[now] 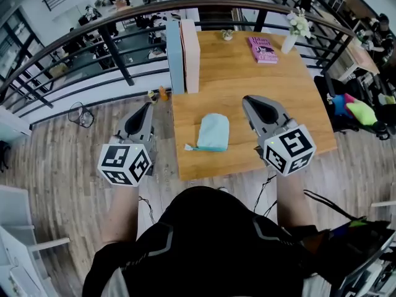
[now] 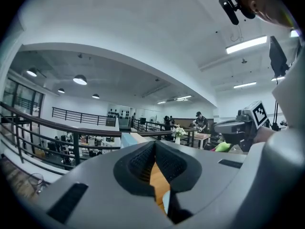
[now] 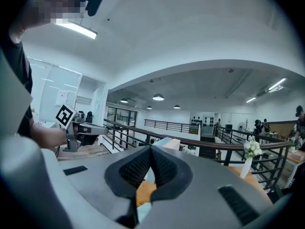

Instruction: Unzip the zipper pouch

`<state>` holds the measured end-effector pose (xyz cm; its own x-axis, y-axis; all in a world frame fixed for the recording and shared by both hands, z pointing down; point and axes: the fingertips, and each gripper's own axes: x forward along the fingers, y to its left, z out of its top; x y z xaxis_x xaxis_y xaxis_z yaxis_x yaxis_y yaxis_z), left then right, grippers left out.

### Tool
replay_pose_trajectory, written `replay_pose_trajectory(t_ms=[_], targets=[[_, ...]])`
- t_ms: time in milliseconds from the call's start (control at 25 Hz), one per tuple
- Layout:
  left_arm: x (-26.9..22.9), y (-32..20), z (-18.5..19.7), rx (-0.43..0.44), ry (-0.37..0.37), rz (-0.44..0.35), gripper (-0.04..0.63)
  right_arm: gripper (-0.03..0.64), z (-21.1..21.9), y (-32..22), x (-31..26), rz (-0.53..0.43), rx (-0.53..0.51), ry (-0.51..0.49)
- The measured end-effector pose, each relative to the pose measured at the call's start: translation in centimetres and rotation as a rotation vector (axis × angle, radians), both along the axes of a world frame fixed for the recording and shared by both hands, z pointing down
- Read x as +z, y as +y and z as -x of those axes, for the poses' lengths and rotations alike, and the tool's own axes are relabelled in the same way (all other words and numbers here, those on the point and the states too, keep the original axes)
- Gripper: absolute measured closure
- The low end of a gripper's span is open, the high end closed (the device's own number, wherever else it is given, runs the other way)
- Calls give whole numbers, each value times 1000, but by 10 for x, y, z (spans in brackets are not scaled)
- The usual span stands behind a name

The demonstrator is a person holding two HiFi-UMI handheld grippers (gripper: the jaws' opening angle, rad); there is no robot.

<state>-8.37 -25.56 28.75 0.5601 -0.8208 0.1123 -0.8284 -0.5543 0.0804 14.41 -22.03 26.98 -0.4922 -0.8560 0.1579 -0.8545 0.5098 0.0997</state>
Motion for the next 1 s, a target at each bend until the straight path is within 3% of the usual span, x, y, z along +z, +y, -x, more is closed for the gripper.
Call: replay_pose_trajectory(t_ms=[160,440,640,1000], targets=[[1,-2,3,-28,-53,-19,566,609,0,0,-2,0,11,0],[0,3,3,-22,-32,-7,566,609,-1,2,2,12,33,-13],[5,1,4,-26,-103,-32,566,609,1,2,3,6,39,10],[1,1,3,-39,-106,-44,566,609,2,0,7,19,40,9]])
